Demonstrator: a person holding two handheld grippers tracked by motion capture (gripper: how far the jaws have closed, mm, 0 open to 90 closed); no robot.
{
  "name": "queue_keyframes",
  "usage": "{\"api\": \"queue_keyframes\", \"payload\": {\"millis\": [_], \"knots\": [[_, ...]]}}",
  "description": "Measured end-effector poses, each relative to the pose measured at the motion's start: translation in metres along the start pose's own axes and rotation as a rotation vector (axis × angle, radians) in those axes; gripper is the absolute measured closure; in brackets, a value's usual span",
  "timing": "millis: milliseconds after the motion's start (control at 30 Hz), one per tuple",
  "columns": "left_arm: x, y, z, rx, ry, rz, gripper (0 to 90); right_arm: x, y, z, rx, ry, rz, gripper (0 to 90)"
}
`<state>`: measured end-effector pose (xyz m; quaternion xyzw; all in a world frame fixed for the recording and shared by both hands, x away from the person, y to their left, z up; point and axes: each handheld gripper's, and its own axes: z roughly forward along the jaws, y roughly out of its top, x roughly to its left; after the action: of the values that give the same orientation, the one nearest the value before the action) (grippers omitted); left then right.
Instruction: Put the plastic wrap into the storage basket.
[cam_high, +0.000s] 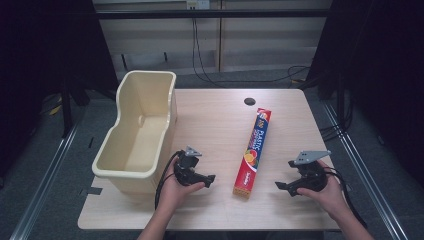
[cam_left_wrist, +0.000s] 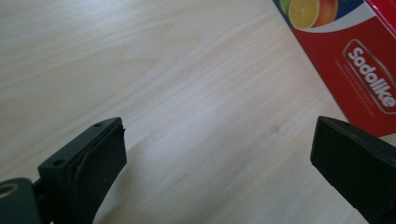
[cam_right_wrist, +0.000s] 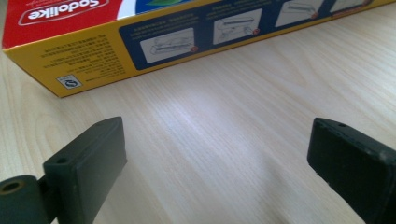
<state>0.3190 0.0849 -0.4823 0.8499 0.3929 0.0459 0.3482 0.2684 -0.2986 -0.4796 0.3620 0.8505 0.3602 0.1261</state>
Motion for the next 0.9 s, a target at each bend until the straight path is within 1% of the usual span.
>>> {"api": "queue_keyframes", "payload": {"millis": [33,67,100,133,167,200,233,300,333,367,400,467,500,533,567,600,633,667,733,767,800,833,900], "knots": [[0.0,0.001,0.0,0.013,-0.012,-0.009,3.3,-0.001,0.0,-0.001,-0.008,-0.005,0.004,5.0],[-0.002,0.001,0.0,0.004,-0.018,-0.03,3.3,-0.001,0.0,-0.002,-0.013,-0.006,0.01,6.5],[-0.002,0.003,-0.001,0.018,-0.023,-0.013,3.4,-0.002,0.001,-0.003,-0.016,0.005,0.021,7.7],[-0.002,0.004,-0.001,0.01,-0.023,-0.02,3.4,-0.003,0.002,-0.005,-0.029,0.002,0.03,7.5],[-0.002,0.006,-0.002,0.0,-0.039,-0.033,3.4,-0.003,0.002,-0.007,-0.041,-0.016,0.03,6.6],[-0.002,0.006,-0.002,0.0,-0.039,-0.033,3.3,-0.003,0.002,-0.007,-0.041,-0.016,0.03,6.6],[-0.002,0.01,-0.002,-0.005,-0.029,-0.029,3.3,-0.003,0.003,-0.009,-0.042,-0.048,0.028,5.7],[-0.003,0.014,-0.001,-0.012,-0.035,-0.04,3.4,-0.004,0.001,-0.009,-0.043,-0.035,0.038,6.6],[-0.003,0.016,-0.001,-0.011,-0.029,-0.036,3.5,-0.005,0.0,-0.008,-0.042,-0.026,0.047,6.6],[-0.004,0.019,0.0,-0.02,-0.037,-0.052,3.7,-0.006,-0.001,-0.008,-0.045,-0.02,0.055,6.6],[-0.005,0.022,0.0,0.002,-0.043,-0.033,3.9,-0.006,-0.001,-0.009,-0.044,-0.025,0.057,6.6],[-0.007,0.027,0.002,0.011,-0.04,-0.032,3.9,-0.007,-0.001,-0.011,-0.059,-0.031,0.063,6.3],[-0.007,0.031,0.004,0.025,-0.046,-0.026,3.8,-0.008,-0.001,-0.012,-0.062,-0.029,0.065,6.4],[-0.008,0.033,0.004,0.031,-0.045,-0.025,3.8,-0.008,-0.001,-0.013,-0.065,-0.033,0.077,6.5],[-0.009,0.037,0.006,0.026,-0.042,-0.032,3.7,-0.008,-0.002,-0.013,-0.067,-0.032,0.075,6.6],[-0.009,0.04,0.008,0.026,-0.048,-0.031,3.7,-0.009,-0.003,-0.012,-0.069,-0.027,0.074,7.1],[-0.011,0.043,0.009,0.026,-0.054,-0.041,3.7,-0.009,-0.003,-0.013,-0.066,-0.032,0.078,6.6],[-0.012,0.047,0.01,0.028,-0.061,-0.04,3.4,-0.01,-0.004,-0.013,-0.069,-0.038,0.079,6.2],[-0.015,0.055,0.011,0.027,-0.068,-0.034,3.2,-0.011,-0.005,-0.015,-0.07,-0.033,0.083,7.7],[-0.017,0.058,0.011,0.033,-0.068,-0.031,2.8,-0.011,-0.005,-0.016,-0.077,-0.048,0.083,6.9],[-0.018,0.06,0.012,0.027,-0.069,-0.029,2.8,-0.011,-0.005,-0.016,-0.077,-0.05,0.087,6.7],[-0.02,0.064,0.012,0.031,-0.063,-0.027,2.8,-0.011,-0.005,-0.017,-0.076,-0.047,0.089,6.9],[-0.021,0.068,0.012,0.04,-0.071,-0.022,2.8,-0.011,-0.006,-0.018,-0.086,-0.046,0.09,7.6]]}}
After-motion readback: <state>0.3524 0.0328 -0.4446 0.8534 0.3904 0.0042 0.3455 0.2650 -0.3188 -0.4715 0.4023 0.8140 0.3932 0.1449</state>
